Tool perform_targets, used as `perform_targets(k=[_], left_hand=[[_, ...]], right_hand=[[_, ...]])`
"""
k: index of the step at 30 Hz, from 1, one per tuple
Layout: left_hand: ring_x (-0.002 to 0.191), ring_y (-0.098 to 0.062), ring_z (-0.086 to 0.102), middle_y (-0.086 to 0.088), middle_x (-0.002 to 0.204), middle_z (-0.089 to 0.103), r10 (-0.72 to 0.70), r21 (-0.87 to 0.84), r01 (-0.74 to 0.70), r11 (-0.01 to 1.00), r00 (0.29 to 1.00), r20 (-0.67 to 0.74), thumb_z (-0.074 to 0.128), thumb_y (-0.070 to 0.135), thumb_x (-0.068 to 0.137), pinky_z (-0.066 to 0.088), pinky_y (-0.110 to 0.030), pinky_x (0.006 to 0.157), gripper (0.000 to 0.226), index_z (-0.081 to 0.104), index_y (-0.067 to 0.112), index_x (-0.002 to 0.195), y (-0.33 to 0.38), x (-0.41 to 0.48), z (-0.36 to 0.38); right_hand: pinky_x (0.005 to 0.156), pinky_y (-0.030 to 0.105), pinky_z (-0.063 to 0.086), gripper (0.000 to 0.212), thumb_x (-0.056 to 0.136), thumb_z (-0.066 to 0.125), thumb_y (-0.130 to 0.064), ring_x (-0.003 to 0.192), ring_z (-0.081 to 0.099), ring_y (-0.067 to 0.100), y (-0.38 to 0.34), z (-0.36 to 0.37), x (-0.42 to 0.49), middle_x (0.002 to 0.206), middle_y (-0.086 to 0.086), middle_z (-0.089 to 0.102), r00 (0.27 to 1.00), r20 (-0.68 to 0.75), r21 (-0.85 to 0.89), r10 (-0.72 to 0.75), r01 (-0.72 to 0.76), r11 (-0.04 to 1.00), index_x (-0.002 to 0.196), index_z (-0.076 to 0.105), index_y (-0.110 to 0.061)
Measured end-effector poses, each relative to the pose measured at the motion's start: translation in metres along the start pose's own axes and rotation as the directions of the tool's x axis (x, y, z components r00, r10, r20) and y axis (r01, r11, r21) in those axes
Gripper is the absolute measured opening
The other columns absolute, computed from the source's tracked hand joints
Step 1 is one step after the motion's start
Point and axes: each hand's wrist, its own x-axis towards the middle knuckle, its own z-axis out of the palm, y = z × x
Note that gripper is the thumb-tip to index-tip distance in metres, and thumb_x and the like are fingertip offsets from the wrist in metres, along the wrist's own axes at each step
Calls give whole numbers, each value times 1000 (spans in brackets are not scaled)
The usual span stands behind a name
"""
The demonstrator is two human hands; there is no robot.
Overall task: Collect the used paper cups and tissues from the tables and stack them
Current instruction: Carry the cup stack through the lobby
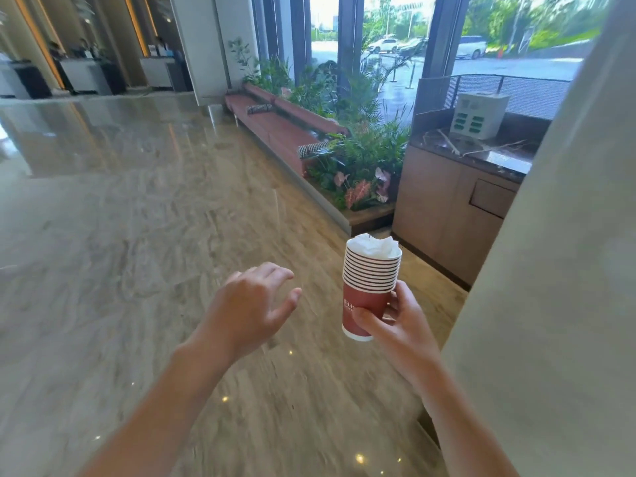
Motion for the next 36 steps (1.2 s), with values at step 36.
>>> perform_targets(k=[36], left_hand=[[89, -18, 67, 9, 108, 68, 395, -270, -367, 890, 917, 56, 41, 54, 91, 54, -33, 76, 47, 68, 21, 111, -77, 670, 306]], right_hand=[[81, 29, 61, 36, 87, 78, -2, 97, 74, 11, 61, -123, 601, 106, 0, 76, 914, -402, -39, 56, -78, 996, 112, 61, -21]])
